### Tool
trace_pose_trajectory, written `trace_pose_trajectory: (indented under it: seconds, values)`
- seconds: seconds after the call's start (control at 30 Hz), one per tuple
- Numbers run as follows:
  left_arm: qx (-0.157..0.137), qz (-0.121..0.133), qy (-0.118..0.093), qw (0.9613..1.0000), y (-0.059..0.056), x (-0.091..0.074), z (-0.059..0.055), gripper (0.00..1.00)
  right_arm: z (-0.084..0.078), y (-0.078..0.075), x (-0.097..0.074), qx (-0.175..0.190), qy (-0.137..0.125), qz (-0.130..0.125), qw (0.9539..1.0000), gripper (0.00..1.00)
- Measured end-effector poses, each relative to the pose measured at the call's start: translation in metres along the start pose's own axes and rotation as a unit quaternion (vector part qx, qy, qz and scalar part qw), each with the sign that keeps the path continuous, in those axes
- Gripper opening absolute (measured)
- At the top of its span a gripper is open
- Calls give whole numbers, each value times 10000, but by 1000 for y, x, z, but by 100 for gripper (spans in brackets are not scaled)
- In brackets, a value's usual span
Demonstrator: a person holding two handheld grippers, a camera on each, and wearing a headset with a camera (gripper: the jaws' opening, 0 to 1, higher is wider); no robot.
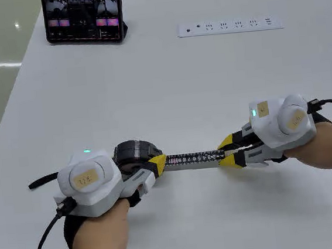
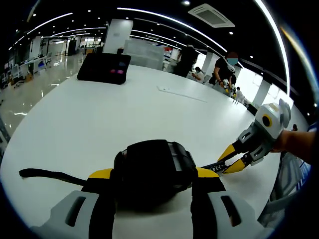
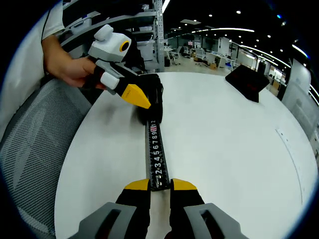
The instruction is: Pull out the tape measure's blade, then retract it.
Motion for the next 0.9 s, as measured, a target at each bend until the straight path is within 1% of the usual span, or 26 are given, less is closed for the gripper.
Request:
trace_pose_trajectory:
  seconds: [0.5, 0.9]
  values:
    - [-16, -15, -12, 10000, 0, 0, 0, 57, 10, 0, 19, 36, -143, 110, 9998, 11]
    - [-36, -42, -9, 10000, 1, 0, 0, 57, 20, 2, 35, 105, -308, 165, 9993, 11]
Point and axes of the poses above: the centre of the closed fingertips' face, and the gripper's own axes: x roughly forward along the fingers, y roughly to its left, z roughly out of its top, the point moved 8 cm from there along -x, roughly backward along the fingers, and after that the axes turned 6 degrees about -y, right-handed, at the moved point
